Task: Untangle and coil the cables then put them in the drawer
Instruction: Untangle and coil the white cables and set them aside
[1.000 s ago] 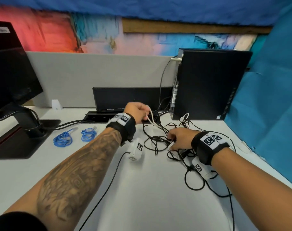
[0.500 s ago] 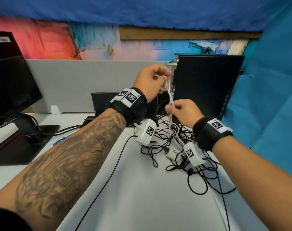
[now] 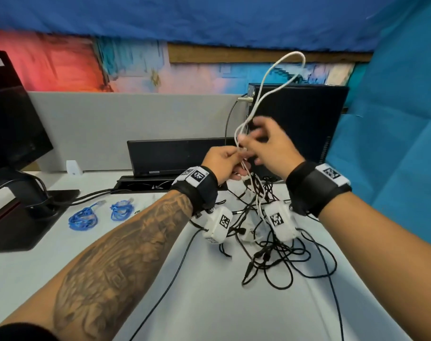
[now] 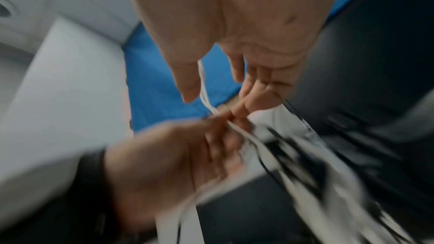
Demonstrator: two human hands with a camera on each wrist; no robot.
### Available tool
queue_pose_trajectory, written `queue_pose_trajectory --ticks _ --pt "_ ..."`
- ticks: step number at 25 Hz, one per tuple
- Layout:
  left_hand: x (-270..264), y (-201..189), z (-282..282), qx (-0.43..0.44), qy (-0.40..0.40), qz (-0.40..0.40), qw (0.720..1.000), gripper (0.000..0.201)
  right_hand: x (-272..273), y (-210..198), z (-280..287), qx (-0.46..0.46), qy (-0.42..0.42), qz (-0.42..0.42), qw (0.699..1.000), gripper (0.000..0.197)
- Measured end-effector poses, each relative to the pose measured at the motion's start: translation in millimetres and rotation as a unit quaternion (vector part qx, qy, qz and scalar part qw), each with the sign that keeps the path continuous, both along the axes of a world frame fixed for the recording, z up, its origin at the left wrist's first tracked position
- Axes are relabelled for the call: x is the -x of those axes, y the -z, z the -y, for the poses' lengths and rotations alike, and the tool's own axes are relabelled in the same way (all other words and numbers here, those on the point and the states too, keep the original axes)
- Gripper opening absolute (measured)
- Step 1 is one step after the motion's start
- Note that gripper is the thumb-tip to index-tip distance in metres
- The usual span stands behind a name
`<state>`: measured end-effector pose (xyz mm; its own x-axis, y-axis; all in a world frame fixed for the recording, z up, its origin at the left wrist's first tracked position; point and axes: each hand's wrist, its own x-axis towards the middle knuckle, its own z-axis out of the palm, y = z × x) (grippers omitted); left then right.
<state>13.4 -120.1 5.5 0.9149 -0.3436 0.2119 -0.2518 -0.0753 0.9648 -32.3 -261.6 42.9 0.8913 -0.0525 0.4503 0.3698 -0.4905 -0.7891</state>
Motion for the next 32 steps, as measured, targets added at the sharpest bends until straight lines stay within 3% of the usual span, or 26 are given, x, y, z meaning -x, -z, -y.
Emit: queue_pose_trajectory --ticks 2,4,7,11,14,19,23,26,29,32 --pt "-6.2 -9.4 -3.1 0.039 -0.025 -0.007 0.999 0.02 2.1 31.9 6.9 0.116 0.001 -0.077 0.99 0.043" --pt "-13.1 -23.7 -11.9 0.1 -0.049 -0.021 0.994 0.021 2.1 64.9 20.6 0.242 0.008 -0.154 0.958 0.037" --pt "-22.5 -52.6 -27.3 0.173 -0.066 -0.016 0.983 0.021 2.3 91.5 39.0 0.304 0.021 -0.254 0.918 0.053" --pt "-21.5 -86.3 -37.0 0.177 -0.058 0.041 0.982 0.023 -1.1 74.3 32.8 0.213 0.045 -0.141 0.966 0.05" --pt "-17.7 -104.3 -40.1 0.196 -0.032 0.046 0.979 0.024 0.1 51.7 8.8 0.047 -0.06 -0.112 0.991 0.04" --pt "-8.9 -102.6 -52.2 0.18 0.001 0.035 0.983 0.024 12.2 20.7 -24.9 -0.194 -0.102 -0.111 0.969 0.039" --pt "-7.6 -82.8 -63.1 0.157 -0.001 0.003 0.988 0.023 19.1 24.8 -36.5 -0.246 -0.112 -0.113 0.956 0.035" --pt "-10.0 -56.1 -69.5 0.072 -0.006 -0.029 0.997 0.022 16.2 27.7 -40.6 -0.32 -0.079 -0.101 0.939 0.033" --pt "-6.1 -20.8 -63.8 -0.026 0.006 -0.069 0.997 0.024 15.0 28.7 -42.1 -0.313 -0.053 -0.062 0.946 0.05" --pt "-4.4 12.4 -56.3 -0.122 0.037 -0.118 0.985 0.023 18.7 39.6 -46.1 -0.11 -0.087 -0.015 0.99 0.042"
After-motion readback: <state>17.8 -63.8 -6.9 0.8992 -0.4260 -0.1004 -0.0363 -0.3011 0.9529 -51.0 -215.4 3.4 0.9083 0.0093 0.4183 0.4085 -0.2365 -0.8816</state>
